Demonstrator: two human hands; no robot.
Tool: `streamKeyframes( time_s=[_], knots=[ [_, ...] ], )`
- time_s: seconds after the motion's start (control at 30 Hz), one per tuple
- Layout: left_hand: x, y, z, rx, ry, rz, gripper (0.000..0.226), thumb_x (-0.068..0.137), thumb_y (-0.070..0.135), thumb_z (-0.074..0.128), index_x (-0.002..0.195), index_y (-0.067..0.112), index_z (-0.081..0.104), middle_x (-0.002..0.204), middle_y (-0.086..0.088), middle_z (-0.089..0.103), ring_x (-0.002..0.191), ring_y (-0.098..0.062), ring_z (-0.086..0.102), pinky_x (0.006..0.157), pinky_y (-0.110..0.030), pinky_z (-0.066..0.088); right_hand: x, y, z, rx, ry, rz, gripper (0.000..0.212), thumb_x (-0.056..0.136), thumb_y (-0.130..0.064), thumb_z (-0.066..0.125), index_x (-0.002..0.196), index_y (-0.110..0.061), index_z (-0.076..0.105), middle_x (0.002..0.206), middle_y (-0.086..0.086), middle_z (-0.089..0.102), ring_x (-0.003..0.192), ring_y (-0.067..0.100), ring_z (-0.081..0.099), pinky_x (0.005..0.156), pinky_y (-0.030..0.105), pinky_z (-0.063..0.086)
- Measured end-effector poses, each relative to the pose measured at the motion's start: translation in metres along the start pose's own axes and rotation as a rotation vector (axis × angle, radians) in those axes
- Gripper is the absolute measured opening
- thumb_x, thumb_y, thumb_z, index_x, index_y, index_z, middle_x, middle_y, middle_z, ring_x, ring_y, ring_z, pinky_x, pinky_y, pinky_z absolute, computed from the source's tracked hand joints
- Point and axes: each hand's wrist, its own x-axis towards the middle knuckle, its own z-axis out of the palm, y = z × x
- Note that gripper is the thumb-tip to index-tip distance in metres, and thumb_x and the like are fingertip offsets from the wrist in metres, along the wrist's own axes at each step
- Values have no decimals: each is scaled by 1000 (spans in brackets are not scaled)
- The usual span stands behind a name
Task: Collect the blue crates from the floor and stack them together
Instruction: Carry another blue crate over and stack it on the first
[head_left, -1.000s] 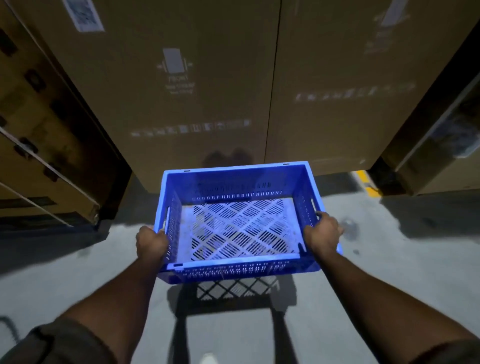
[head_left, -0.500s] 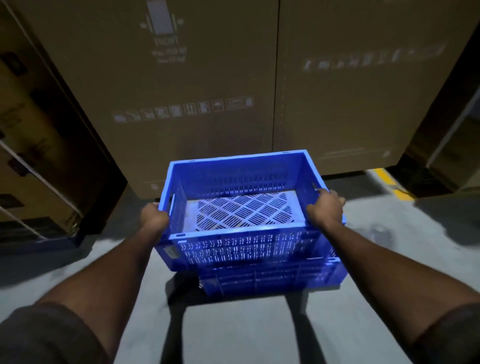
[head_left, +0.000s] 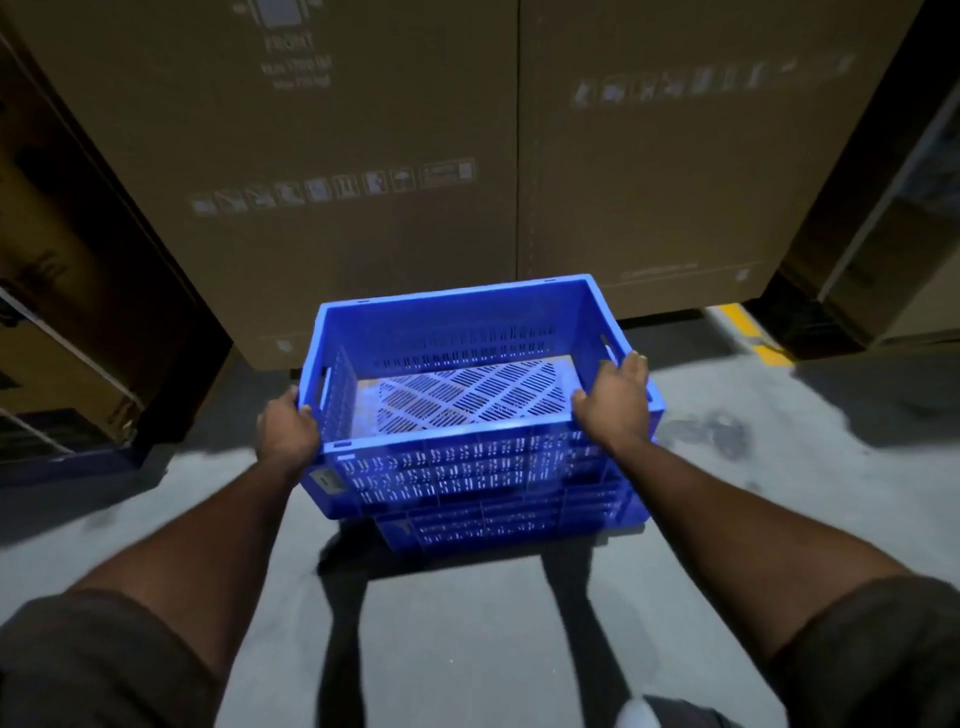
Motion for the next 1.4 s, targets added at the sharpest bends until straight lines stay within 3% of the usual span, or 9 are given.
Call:
streamKeyframes(
  time_s=[0.17,0.27,0.53,0.67,0.93,1.07,1.2,1.3,1.4],
  knots=[
    [-3,7,-3,184,12,43,35,88,13,47,119,8,59,104,-26,67,96,-48,63,85,-51,54,-45,-49,22,-5,-7,-318,53,95,-54,39,107,-7,62,117,13,59,110,29,53,99,42,39],
    [-5,9,-4,223,14,52,37,87,10,48,122,5,58,104,-29,66,95,-49,63,83,-52,55,-58,-65,33,-102,-13,-439,65,99,-56,23,106,-7,64,108,10,65,105,27,55,98,42,38],
    [-19,33,-3,307,17,109,24,86,1,52,108,3,60,97,-35,64,91,-53,62,80,-52,51,-51,-49,31,-106,-53,-418,73,99,-59,19,120,-4,61,124,12,64,120,27,53,107,42,35],
    [-28,49,5,327,18,108,24,85,-1,53,108,-1,59,98,-37,63,92,-54,60,81,-54,50,-44,-31,26,-98,-30,-403,71,98,-60,21,118,-5,61,122,11,64,117,26,54,104,41,37],
    [-43,75,33,303,-72,66,40,78,1,54,117,-1,51,111,-34,56,108,-53,52,90,-54,48,-28,17,16,-82,49,-343,57,98,-53,30,118,-8,60,122,7,63,116,24,53,101,39,33],
    [-46,81,33,341,-49,55,47,93,20,53,133,-3,44,127,-31,52,120,-50,46,97,-56,43,-29,11,13,-101,26,-319,60,99,-52,27,123,-7,59,126,8,62,119,24,53,102,40,34],
    [-69,96,44,392,27,325,60,99,43,44,138,-3,42,139,-26,49,130,-42,44,109,-58,33,-30,2,9,-179,-4,-293,54,97,-46,28,107,-7,64,105,9,67,99,25,57,91,41,39],
    [-101,120,61,418,-90,479,63,102,49,28,146,4,38,151,-15,42,142,-30,36,119,-51,24,-28,-9,5,-289,-45,-336,41,95,-34,36,91,-6,66,92,13,67,86,28,57,82,41,39],
    [-124,143,74,417,-145,582,65,103,50,22,152,8,29,160,-8,29,151,-20,20,124,-44,12,-26,-11,12,-316,-3,-387,28,89,-25,54,78,-5,69,84,17,71,81,33,63,85,47,44]
  ],
)
